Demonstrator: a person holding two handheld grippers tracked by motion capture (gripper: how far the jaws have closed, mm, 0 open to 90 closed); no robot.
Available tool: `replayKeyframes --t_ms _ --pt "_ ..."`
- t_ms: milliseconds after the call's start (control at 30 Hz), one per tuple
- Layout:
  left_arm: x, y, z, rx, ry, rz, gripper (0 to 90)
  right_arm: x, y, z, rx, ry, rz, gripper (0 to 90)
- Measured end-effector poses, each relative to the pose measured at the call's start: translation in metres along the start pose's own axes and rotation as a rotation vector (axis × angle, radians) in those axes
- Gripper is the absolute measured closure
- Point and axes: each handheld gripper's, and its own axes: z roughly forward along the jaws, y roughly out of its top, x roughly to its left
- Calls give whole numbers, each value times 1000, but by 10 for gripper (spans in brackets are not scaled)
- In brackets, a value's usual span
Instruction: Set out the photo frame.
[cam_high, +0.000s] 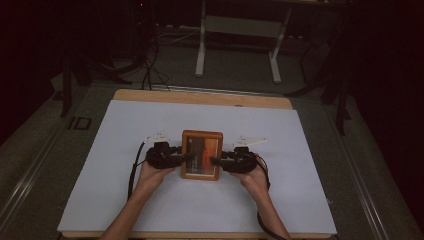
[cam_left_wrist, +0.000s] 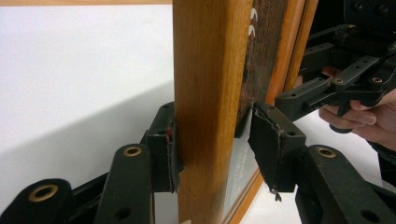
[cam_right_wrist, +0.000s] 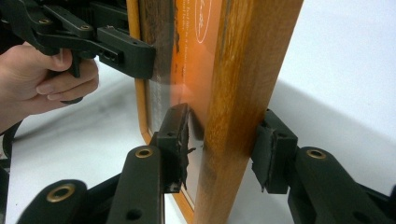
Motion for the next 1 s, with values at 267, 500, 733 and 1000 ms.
replayKeyframes --t_ms 267,500,733,1000 --pt "0 -1 0 -3 9 -8 543 -2 0 1 -1 2 3 592" --pt "-1 -1 1 -4 12 -14 543 -1 0 2 -4 -2 9 584" --pt "1 -3 1 -1 10 -22 486 1 0 3 11 -21 5 549" --pt "-1 -5 -2 7 16 -19 521 0 -1 2 9 -31 7 543"
